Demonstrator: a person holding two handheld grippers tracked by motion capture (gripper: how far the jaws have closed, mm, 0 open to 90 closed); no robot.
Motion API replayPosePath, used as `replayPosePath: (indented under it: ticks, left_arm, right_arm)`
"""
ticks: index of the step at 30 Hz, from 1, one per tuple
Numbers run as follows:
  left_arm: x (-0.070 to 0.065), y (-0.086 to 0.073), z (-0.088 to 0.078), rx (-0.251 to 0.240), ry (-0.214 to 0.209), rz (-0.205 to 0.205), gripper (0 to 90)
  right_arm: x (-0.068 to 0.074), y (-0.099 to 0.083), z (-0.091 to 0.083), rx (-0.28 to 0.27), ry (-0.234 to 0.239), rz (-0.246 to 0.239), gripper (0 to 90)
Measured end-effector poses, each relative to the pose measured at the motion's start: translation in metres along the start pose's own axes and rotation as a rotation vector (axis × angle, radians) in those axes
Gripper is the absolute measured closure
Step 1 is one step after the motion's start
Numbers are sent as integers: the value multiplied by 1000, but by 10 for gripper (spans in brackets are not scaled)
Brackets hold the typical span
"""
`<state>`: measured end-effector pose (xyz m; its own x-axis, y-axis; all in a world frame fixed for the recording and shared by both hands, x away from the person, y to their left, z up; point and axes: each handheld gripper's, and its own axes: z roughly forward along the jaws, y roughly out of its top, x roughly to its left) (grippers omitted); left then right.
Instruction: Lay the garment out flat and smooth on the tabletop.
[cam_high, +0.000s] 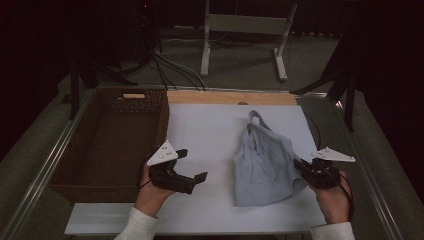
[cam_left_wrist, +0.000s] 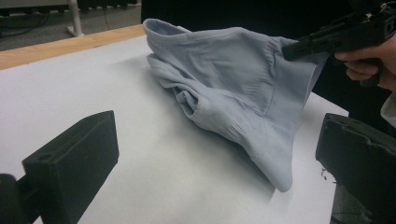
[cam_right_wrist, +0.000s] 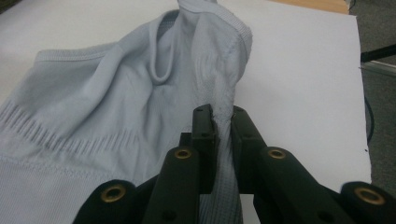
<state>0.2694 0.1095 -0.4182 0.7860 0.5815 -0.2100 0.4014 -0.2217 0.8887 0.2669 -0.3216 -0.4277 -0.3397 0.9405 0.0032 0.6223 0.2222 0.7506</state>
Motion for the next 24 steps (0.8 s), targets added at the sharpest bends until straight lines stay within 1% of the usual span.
replayPosePath:
  ticks: [14,20,24]
  left_arm:
    - [0,0,0,0,-1,2,3]
    - [0,0,0,-1,0,1,3]
    - [0,0,0,-2,-1,1,3]
  right_arm:
    - [-9,-4,-4,19,-16,8,821]
    - [-10,-6,-6,36,-24,-11,816]
    - [-11,-7,-7,43,-32,-12,816]
